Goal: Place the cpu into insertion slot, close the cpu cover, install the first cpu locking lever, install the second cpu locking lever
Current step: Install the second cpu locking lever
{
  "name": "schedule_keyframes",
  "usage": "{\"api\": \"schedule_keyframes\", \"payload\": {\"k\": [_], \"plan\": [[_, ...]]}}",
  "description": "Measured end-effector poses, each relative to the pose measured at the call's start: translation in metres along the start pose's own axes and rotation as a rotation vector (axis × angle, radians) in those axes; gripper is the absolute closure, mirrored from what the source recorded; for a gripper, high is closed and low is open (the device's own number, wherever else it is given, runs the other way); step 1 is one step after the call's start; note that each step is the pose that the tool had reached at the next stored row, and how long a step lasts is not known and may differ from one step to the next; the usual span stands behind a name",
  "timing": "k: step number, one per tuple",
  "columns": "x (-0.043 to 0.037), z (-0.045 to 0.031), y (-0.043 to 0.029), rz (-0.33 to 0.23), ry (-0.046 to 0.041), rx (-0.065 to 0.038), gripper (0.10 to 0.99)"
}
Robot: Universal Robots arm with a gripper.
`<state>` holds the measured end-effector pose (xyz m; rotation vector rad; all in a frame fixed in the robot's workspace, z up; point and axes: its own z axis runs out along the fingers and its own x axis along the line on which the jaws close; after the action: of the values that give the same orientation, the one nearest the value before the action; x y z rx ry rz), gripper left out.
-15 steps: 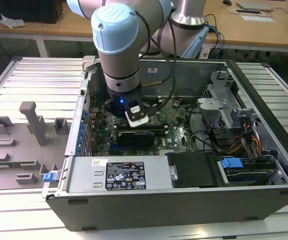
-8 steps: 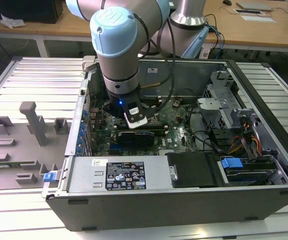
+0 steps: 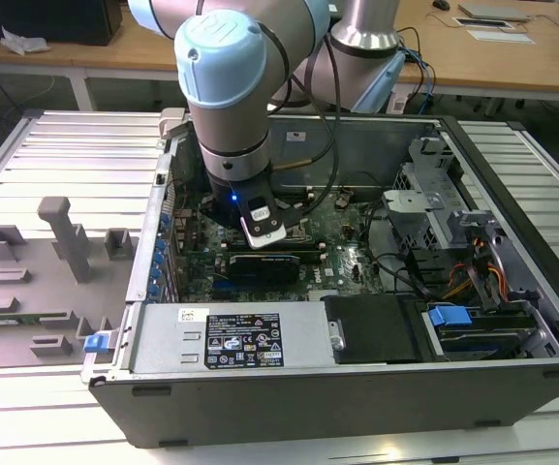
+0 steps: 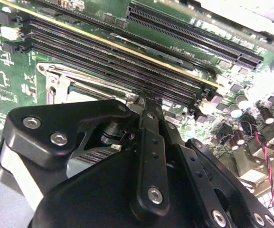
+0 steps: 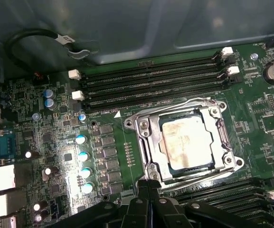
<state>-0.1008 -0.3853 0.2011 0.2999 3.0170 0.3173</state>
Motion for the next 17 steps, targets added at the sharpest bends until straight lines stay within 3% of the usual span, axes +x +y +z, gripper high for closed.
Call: {"api": "schedule_keyframes", "payload": {"k": [3,4,7,9,11,12,14,16,17], "plan": [[-0.0009,-0.0116,0.0027,0.0,-0.0009,0.004,0.98],[-0.0012,-0.0173,0.0039,-0.001,-0.0027,0.013,0.98],[-0.0065,-0.0188,0.0053,0.003,-0.0096,0.051,0.98],[-0.0152,-0.0178,0.007,0.005,-0.0091,0.051,0.98],[-0.0296,-0.016,0.0107,0.005,-0.0069,0.052,0.98],[-0.0355,-0.0139,0.0181,0.005,-0.0062,0.054,0.98],[-0.0396,-0.0108,0.0308,0.005,-0.0054,0.064,0.98],[-0.0396,-0.0076,0.0454,0.002,-0.0074,0.091,0.98],[-0.0383,-0.006,0.0528,0.001,-0.0091,0.1,0.98]]}}
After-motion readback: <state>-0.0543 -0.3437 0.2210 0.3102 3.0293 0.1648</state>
